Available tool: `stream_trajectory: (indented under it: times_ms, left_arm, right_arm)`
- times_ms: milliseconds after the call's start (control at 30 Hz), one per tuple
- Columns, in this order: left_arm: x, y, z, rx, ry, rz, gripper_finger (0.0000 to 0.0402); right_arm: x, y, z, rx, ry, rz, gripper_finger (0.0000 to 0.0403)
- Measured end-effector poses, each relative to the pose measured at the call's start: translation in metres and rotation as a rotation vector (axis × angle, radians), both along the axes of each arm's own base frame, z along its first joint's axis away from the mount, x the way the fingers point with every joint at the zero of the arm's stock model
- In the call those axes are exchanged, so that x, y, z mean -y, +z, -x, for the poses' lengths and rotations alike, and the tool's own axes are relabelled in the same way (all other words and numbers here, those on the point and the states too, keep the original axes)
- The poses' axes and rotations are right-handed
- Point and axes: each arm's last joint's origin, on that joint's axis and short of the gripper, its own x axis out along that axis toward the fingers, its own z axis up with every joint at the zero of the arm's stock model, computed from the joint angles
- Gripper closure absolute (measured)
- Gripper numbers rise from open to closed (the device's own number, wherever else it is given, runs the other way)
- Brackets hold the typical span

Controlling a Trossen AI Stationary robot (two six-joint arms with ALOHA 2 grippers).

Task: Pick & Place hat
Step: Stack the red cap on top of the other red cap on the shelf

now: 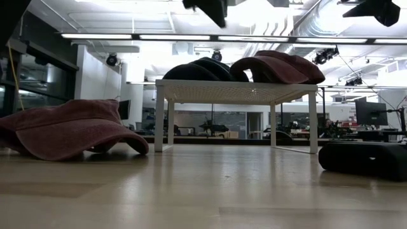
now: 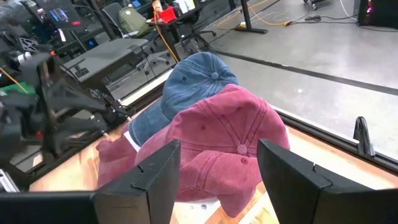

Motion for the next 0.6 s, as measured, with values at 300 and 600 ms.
stream_trajectory:
  times_ms: [300,600]
  left_arm:
    - [0.027,0.019,0.035,0.12,0.143,0.403,0.0235]
    - [0.064,0.005,0.036,0.1,0.293,0.92,0.0236]
  right_arm:
    - [0.0,0.0,0.0,0.0,0.003,-0.002,0.0199]
    - [0.0,0.0,0.0,-0.006,0.014,0.012,0.0199]
